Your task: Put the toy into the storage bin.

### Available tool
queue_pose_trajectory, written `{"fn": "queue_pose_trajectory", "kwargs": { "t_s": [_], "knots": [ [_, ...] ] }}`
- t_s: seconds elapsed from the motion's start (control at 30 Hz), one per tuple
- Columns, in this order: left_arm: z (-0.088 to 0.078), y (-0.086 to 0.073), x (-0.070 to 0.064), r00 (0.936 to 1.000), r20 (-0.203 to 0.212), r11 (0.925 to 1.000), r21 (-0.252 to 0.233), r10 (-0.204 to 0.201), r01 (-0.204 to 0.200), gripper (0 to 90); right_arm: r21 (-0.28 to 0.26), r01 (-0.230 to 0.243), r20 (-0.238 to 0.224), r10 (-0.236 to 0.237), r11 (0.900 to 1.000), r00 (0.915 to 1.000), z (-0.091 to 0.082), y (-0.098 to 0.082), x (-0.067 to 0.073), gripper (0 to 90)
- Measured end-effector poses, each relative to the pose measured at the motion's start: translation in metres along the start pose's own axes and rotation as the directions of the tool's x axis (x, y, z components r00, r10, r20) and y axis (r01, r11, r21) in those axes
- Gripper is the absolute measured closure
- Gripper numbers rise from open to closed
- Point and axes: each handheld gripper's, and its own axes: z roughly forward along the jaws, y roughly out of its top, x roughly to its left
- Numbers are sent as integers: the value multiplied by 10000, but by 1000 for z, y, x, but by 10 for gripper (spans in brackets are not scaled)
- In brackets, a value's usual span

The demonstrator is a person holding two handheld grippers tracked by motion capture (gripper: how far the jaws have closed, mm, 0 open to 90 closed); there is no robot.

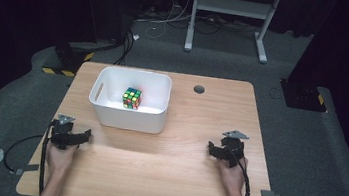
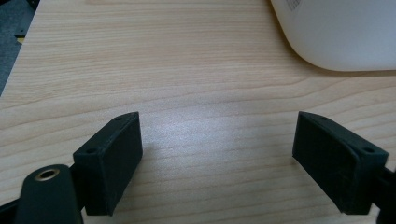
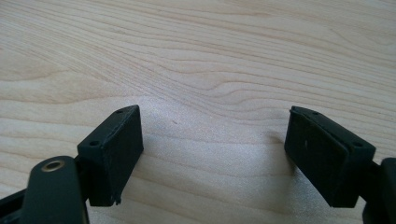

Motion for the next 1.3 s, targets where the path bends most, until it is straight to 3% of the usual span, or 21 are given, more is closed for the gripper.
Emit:
{"fn": "queue_pose_trajectory", "kwargs": {
  "t_s": [1.3],
  "knots": [
    [5, -1, 2, 9997, -238, 9999, -122, -82, 79, 148, -10, -1, 0, 1, 10000, 10000, 0, 0, 0, 194]
  ]
}}
